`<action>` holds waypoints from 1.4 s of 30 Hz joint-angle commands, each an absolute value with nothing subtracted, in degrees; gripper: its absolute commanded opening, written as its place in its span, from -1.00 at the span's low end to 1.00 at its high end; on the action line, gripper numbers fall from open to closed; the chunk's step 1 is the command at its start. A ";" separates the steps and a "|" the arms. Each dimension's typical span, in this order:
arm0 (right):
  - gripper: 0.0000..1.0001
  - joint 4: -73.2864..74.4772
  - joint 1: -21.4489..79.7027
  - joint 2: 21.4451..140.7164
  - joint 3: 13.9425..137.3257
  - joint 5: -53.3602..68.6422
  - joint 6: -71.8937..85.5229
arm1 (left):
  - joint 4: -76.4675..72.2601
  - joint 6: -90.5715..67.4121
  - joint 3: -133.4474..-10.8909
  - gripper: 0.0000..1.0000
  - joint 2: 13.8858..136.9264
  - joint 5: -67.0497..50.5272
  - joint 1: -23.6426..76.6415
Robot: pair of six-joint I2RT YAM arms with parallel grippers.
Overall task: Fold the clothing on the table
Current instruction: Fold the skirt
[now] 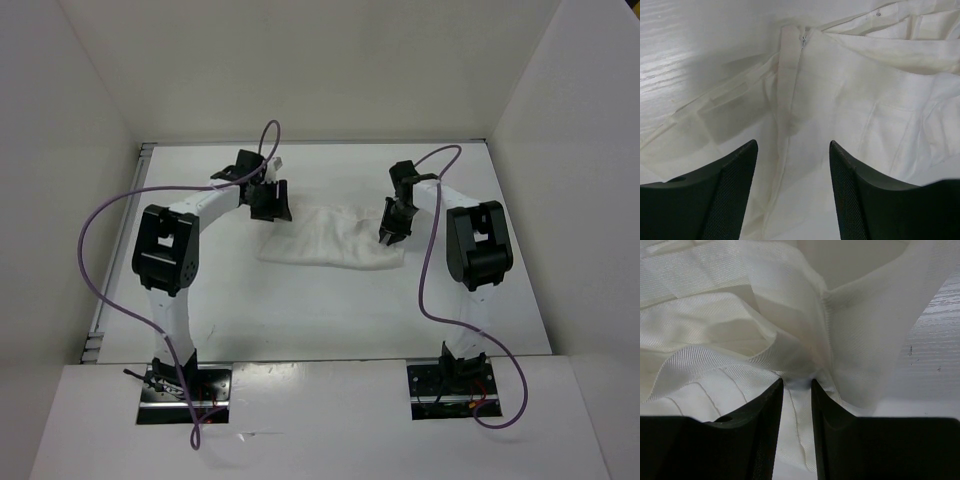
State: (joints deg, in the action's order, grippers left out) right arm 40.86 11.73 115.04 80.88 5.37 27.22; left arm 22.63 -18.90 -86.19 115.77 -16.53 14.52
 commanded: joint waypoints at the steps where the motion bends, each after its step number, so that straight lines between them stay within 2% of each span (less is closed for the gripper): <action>1: -0.31 39.38 11.69 116.72 79.19 4.31 27.42 | 20.58 -15.56 -88.33 0.33 118.21 -16.25 14.94; 5: -0.31 39.38 11.69 117.77 79.19 5.44 27.42 | 19.25 -15.56 -88.86 0.19 119.62 -18.19 15.46; 8: -0.31 39.38 11.69 117.77 79.19 5.45 27.42 | 19.25 -15.56 -89.47 -0.03 120.94 -17.67 15.47; 9: -0.31 39.38 11.69 117.77 79.19 5.45 27.42 | 19.77 -15.56 -89.99 -0.24 121.46 -17.67 15.99; 12: -0.31 39.38 11.69 118.30 79.19 5.45 27.42 | 19.78 -15.56 -90.00 -0.51 121.46 -21.60 16.00; 13: -0.31 39.38 11.69 118.30 79.19 5.45 27.42 | 19.78 -16.17 -89.39 -0.77 120.68 -22.84 16.00; 16: -0.31 39.38 11.69 118.30 79.19 5.45 27.42 | 19.16 -17.57 -87.11 -0.97 116.91 -24.26 16.00; 26: -0.31 39.90 11.69 119.88 78.67 3.43 28.48 | 20.21 -21.97 -76.91 -1.00 103.81 -20.92 14.15; 42: -0.31 40.43 11.69 120.93 78.13 2.29 30.67 | 27.77 -29.88 -68.30 -1.00 95.46 -10.73 14.15</action>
